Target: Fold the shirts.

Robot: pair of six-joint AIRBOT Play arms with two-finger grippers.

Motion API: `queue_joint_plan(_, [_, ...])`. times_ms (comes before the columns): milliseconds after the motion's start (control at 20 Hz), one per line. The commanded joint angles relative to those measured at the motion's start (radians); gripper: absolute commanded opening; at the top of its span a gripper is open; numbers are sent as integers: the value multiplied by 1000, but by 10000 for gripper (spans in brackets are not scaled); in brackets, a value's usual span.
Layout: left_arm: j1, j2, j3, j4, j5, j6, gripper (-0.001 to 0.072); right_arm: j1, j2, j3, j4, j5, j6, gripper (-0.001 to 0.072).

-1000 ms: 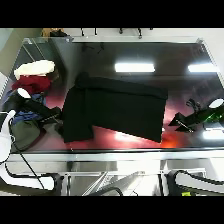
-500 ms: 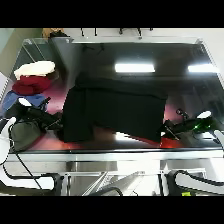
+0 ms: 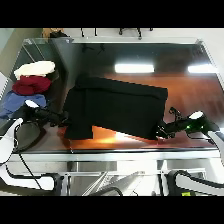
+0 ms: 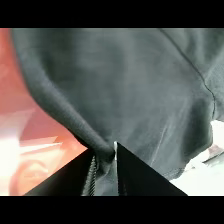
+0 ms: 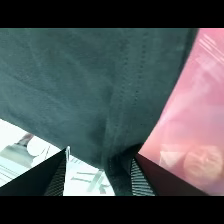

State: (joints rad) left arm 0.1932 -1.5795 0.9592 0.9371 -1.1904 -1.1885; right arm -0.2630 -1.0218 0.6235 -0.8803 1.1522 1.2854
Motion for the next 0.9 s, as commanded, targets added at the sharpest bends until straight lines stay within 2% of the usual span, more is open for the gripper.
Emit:
queue_joint_plan(0, [-33, 3, 2, -31, -10, 22, 14, 5, 0, -1, -19, -33, -9, 498])
queue_joint_plan(250, [-18, 5, 60, -16, -97, 18, 13, -63, 16, 4, -39, 21, -30, 499])
queue_joint_plan(550, [-18, 5, 131, -12, -159, 5, 13, -272, 79, 3, -46, 20, -72, 500])
queue_joint_plan(850, [-18, 5, 140, -14, -166, -3, 13, -195, 27, -11, -37, 18, -82, 499])
